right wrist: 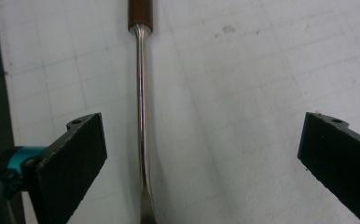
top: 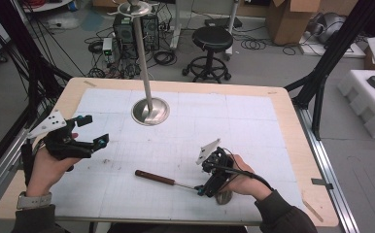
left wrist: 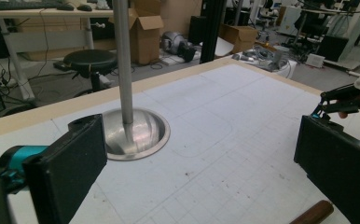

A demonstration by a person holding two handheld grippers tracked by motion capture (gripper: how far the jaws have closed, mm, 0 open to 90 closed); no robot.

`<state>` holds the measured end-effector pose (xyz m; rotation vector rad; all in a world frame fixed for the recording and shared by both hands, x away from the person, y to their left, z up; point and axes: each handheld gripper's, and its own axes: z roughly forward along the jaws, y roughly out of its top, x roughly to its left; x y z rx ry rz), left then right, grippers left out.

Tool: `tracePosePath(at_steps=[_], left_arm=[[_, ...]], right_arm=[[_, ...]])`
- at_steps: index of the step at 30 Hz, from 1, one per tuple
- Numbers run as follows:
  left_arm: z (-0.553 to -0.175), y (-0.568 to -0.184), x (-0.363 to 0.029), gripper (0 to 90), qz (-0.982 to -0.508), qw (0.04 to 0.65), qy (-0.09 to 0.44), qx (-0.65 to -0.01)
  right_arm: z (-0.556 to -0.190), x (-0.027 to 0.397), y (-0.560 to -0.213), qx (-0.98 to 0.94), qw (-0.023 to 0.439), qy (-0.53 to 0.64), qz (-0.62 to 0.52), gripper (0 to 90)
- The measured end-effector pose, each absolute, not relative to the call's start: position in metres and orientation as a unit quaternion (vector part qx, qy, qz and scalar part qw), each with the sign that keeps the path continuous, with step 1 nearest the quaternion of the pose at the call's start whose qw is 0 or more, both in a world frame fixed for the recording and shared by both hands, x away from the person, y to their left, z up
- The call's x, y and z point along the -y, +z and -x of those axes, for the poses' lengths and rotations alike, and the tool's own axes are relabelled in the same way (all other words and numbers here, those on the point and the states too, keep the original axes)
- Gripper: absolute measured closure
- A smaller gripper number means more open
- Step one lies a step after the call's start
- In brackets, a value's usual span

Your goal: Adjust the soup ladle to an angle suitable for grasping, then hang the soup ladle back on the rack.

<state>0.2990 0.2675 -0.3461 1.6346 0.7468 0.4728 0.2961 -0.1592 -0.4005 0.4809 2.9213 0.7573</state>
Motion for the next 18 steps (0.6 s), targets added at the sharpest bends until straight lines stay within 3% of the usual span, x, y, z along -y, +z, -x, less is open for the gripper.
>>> tracePosePath(at_steps=[14, 18], left_arm=[[-0.299, -0.344, -0.271, 2.9, -0.699, 0.606, 0.202, -0.321], [-0.299, -0.344, -0.271, 2.9, -0.700, 0.606, 0.202, -0.321]], right_arm=[[-0.290, 0.135, -0.409, -0.985, 0.024, 0.129, -0.110, 0.2], [-0.291, 0.131, -0.410, -0.988, 0.022, 0.099, -0.113, 4.7]])
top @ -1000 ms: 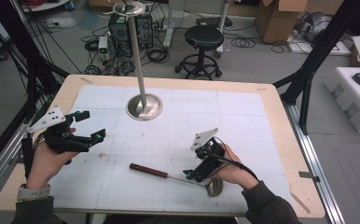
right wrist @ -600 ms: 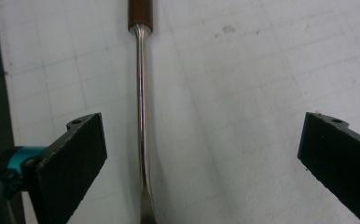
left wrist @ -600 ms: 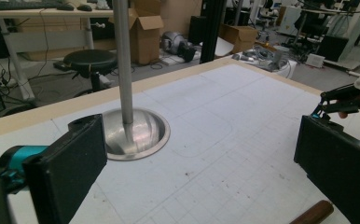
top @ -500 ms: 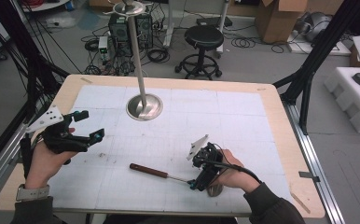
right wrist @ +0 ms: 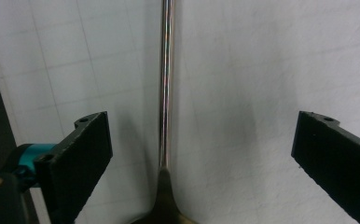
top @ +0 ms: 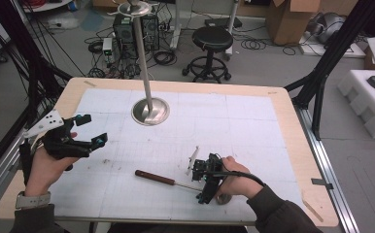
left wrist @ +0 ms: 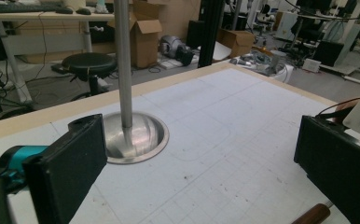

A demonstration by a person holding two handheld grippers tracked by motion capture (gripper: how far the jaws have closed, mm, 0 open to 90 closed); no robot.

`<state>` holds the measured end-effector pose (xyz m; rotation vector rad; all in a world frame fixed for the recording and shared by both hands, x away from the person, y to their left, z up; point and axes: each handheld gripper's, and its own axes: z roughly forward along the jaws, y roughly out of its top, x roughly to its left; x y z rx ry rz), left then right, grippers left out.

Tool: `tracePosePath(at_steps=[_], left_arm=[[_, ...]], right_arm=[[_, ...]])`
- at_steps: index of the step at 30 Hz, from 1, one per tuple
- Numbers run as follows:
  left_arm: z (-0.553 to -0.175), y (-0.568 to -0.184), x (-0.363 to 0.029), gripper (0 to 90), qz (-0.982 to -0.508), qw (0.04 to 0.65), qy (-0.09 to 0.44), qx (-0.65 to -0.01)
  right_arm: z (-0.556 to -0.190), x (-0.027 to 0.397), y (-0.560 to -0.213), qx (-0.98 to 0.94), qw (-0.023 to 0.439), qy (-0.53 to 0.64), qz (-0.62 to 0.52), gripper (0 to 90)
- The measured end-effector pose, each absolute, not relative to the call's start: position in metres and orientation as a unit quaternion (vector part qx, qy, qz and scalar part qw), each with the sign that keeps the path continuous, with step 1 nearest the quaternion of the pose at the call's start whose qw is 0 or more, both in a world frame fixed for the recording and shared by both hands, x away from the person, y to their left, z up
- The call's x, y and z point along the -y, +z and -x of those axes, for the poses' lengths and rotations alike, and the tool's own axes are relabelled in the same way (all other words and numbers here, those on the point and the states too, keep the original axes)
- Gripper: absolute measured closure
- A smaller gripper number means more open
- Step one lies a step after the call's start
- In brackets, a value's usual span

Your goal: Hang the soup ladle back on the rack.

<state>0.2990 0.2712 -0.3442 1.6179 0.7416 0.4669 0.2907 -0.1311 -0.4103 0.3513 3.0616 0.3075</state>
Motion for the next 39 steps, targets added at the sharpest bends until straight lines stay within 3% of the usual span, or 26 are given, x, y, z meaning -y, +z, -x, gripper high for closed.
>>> tracePosePath(at_steps=[5, 13, 18, 29, 39], left_arm=[[-0.299, -0.344, -0.273, 2.9, -0.698, 0.607, 0.201, -0.322], [-0.299, -0.344, -0.275, 2.9, -0.697, 0.607, 0.202, -0.324], [-0.299, -0.344, -0.274, 2.9, -0.697, 0.607, 0.202, -0.324], [-0.299, -0.345, -0.275, 3.0, -0.696, 0.608, 0.201, -0.326], [-0.298, -0.345, -0.276, 2.9, -0.693, 0.609, 0.204, -0.328]], right_arm=[[-0.290, 0.127, -0.412, -0.988, 0.021, 0.067, -0.134, 17.5], [-0.284, 0.120, -0.407, -0.992, 0.009, 0.050, -0.112, 62.3], [-0.281, 0.115, -0.407, -0.995, 0.003, 0.041, -0.093, 81.3], [-0.278, 0.119, -0.406, -0.994, 0.011, 0.058, -0.091, 84.4], [-0.287, 0.147, -0.392, -0.981, 0.018, 0.156, -0.117, 84.4]])
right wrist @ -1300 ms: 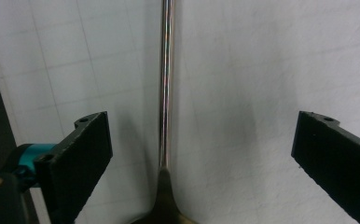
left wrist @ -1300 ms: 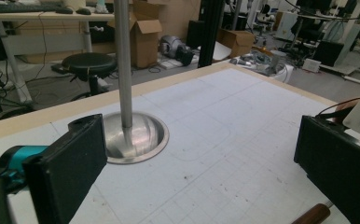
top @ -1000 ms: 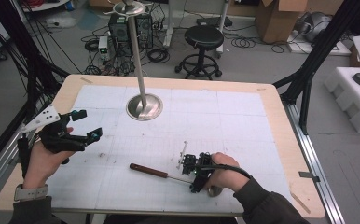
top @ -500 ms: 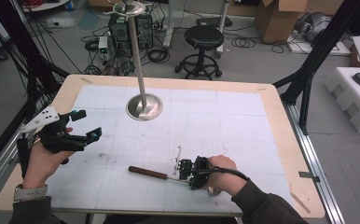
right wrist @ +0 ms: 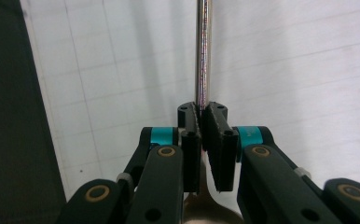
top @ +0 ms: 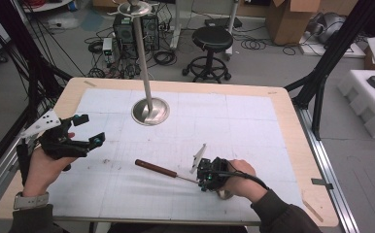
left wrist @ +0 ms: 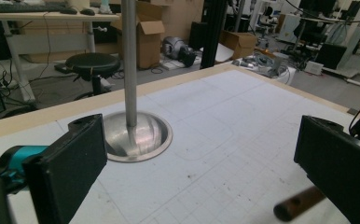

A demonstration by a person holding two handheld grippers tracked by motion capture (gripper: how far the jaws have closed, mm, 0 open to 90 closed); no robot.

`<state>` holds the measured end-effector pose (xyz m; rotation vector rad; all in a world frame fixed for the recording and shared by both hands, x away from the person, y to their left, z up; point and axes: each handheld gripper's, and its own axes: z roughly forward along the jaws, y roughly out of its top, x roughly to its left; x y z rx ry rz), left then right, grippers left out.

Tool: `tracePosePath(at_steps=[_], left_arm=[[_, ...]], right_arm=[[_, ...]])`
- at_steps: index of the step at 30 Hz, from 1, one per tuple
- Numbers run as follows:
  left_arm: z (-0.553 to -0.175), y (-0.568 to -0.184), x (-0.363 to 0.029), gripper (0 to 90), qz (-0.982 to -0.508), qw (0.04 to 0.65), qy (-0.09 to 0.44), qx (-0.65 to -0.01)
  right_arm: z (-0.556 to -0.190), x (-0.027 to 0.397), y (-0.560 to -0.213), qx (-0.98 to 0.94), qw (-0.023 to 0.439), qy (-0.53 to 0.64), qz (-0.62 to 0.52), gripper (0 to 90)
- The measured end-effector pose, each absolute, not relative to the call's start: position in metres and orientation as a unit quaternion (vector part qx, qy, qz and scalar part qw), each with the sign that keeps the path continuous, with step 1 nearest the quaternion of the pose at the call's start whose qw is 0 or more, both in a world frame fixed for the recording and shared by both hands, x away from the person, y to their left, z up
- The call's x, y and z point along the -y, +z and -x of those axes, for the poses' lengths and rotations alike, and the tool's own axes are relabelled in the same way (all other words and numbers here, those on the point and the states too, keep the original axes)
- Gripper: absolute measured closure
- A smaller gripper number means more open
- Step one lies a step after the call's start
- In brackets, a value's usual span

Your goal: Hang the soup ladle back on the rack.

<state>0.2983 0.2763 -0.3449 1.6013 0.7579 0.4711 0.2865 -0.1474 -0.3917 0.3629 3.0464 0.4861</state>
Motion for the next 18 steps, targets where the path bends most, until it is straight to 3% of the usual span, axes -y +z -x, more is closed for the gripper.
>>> tracePosePath(at_steps=[18], left_arm=[[-0.297, -0.344, -0.278, 2.9, -0.688, 0.614, 0.207, -0.327]], right_arm=[[-0.301, 0.211, -0.355, -0.895, 0.063, 0.412, -0.158, 84.3]])
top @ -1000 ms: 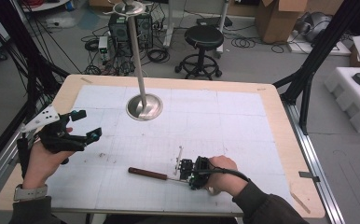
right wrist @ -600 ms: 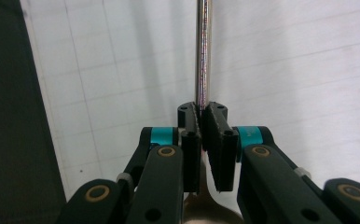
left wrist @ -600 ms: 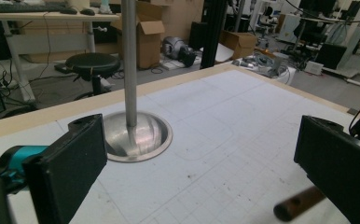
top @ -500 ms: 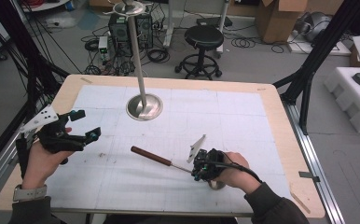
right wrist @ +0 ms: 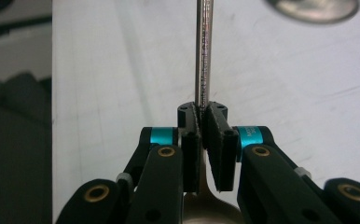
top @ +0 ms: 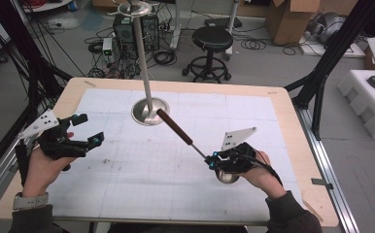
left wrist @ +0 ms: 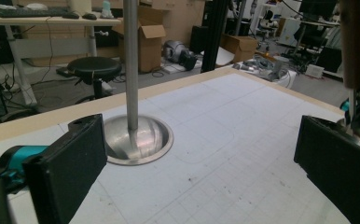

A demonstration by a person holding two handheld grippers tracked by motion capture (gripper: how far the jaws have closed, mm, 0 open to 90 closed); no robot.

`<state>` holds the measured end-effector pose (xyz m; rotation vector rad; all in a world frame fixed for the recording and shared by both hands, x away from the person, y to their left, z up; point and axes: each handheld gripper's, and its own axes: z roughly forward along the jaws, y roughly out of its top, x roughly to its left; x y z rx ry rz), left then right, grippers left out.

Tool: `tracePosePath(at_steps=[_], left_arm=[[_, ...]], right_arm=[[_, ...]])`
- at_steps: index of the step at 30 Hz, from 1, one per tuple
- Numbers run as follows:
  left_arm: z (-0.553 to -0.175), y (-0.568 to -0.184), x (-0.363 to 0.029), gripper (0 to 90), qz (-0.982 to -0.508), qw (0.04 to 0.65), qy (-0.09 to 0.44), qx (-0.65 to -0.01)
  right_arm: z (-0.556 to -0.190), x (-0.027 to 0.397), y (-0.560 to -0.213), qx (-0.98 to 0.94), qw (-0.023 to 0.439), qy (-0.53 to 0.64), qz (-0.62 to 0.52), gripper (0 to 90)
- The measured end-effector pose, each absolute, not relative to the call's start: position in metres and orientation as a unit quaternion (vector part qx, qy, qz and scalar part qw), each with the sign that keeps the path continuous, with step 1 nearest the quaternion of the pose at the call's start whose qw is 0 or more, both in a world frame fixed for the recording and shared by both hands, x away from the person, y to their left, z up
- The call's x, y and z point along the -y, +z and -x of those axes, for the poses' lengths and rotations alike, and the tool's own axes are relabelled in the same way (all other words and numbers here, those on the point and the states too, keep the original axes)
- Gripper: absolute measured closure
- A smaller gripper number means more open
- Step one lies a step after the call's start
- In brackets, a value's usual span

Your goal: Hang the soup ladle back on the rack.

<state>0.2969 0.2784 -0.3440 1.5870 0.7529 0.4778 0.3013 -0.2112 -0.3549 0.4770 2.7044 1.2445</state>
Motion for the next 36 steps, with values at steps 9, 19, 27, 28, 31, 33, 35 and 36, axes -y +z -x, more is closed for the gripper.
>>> tracePosePath(at_steps=[9, 19, 27, 28, 31, 33, 35, 36], left_arm=[[-0.293, -0.340, -0.280, 2.9, -0.683, 0.623, 0.212, -0.317], [-0.293, -0.340, -0.280, 2.9, -0.686, 0.622, 0.209, -0.315], [-0.293, -0.342, -0.280, 2.9, -0.686, 0.622, 0.205, -0.318], [-0.293, -0.342, -0.280, 3.0, -0.686, 0.622, 0.204, -0.318], [-0.293, -0.342, -0.280, 2.9, -0.687, 0.621, 0.205, -0.318], [-0.293, -0.342, -0.280, 2.9, -0.687, 0.621, 0.204, -0.318], [-0.293, -0.342, -0.280, 2.9, -0.687, 0.621, 0.204, -0.318], [-0.294, -0.342, -0.280, 2.9, -0.687, 0.621, 0.204, -0.318]], right_arm=[[-0.312, 0.223, -0.348, -0.840, 0.077, 0.509, -0.171, 84.3], [-0.324, 0.227, -0.348, -0.795, 0.117, 0.564, -0.191, 84.3], [-0.337, 0.234, -0.348, -0.747, 0.125, 0.609, -0.234, 84.3], [-0.338, 0.235, -0.348, -0.744, 0.129, 0.612, -0.234, 84.3], [-0.342, 0.234, -0.345, -0.737, 0.135, 0.616, -0.244, 84.3], [-0.345, 0.233, -0.342, -0.735, 0.146, 0.614, -0.249, 84.3], [-0.348, 0.231, -0.339, -0.735, 0.155, 0.610, -0.252, 84.3], [-0.349, 0.229, -0.336, -0.735, 0.160, 0.608, -0.253, 84.3]])
